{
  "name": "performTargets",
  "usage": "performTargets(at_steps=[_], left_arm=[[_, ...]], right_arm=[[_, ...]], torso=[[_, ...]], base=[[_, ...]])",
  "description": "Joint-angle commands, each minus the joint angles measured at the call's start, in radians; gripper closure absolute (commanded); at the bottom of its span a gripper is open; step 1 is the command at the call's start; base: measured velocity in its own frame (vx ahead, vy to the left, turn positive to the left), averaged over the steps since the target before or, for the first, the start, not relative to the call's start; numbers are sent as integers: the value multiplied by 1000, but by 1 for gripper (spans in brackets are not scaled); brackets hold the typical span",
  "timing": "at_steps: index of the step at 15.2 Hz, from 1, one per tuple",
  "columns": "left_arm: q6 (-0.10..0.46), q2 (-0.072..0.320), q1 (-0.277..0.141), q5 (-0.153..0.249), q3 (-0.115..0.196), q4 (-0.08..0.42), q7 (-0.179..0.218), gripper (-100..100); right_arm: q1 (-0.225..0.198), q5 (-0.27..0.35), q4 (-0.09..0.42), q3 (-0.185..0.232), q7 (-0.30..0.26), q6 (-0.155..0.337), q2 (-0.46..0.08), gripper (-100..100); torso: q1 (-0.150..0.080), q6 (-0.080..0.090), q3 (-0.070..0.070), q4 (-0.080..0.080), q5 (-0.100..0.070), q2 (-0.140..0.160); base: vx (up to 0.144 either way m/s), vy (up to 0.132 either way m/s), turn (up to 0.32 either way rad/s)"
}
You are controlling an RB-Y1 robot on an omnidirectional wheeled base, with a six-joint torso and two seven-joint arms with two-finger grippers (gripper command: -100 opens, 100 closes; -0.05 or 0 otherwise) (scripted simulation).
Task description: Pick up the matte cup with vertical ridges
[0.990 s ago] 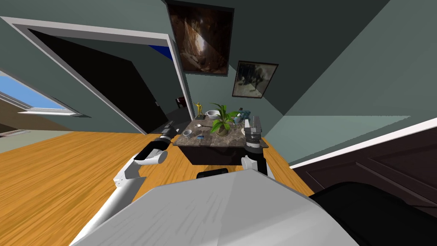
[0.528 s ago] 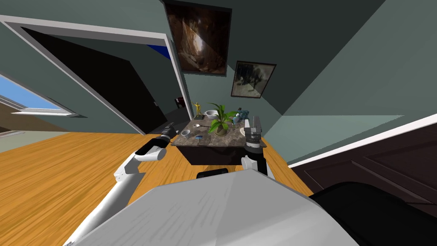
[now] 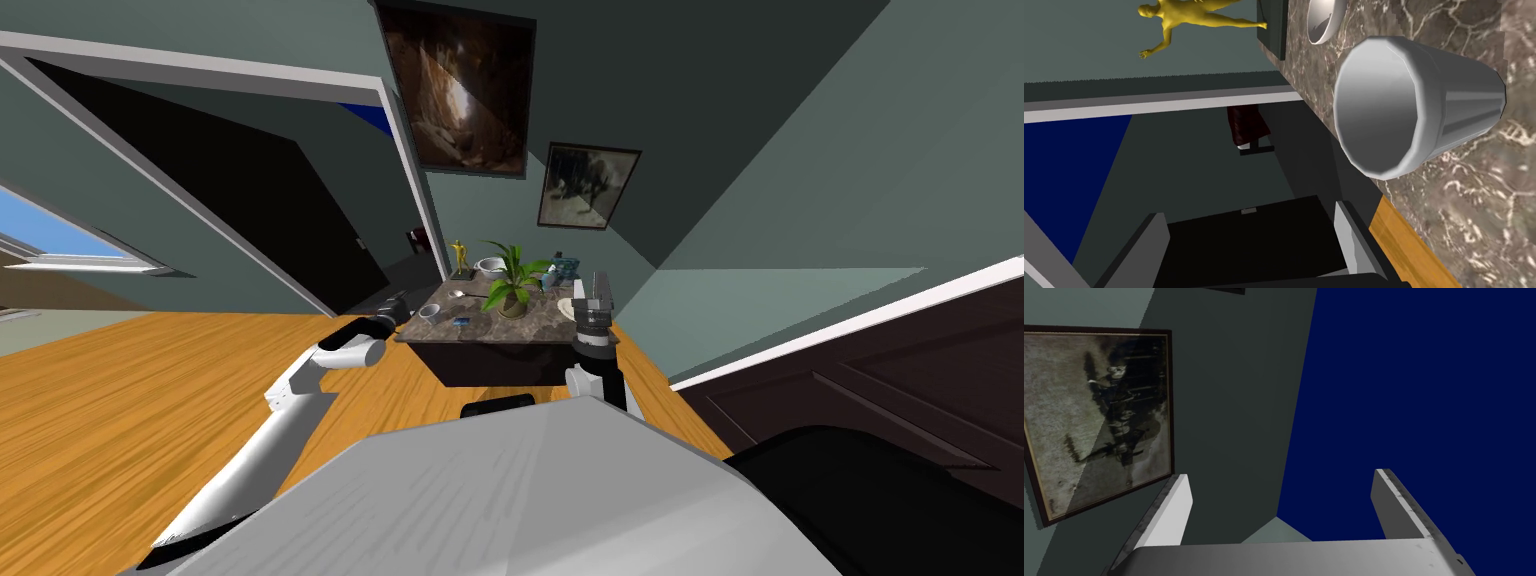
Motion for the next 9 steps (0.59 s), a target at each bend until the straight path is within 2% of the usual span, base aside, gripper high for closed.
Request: performTargets(at_steps=[1,2,4,5,6,8,9], left_arm=[[34,5,-6,4,1,8,1,-100],[68,28,-39,23,6,52,6,-100],[107,28,-39,23,6,52,6,-100],[107,28,-39,23,6,52,6,-100],[141,51,-73,42,12,96,12,-100],[179,51,-73,42,12,96,12,-100],[180,51,-73,42,12,96,12,-100]], right_arm=[[0,0,0,0,0,0,0,0],[0,0,0,0,0,0,0,0],[0,0,0,0,0,0,0,0],[0,0,0,0,0,0,0,0],[0,0,0,0,0,0,0,0],[0,0,0,0,0,0,0,0],[0,0,0,0,0,0,0,0]], torso=[[0,0,0,0,0,0],[1,0,0,0,0,0],[0,0,0,0,0,-1],[0,0,0,0,0,0],[1,0,0,0,0,0],[0,0,0,0,0,0],[0,0,0,0,0,0]], base=[[-1,-21,-1],[1,-39,-34],[-1,-43,-23],[1,-22,2],[-1,-36,-37],[-3,-44,-25],[0,-27,5]])
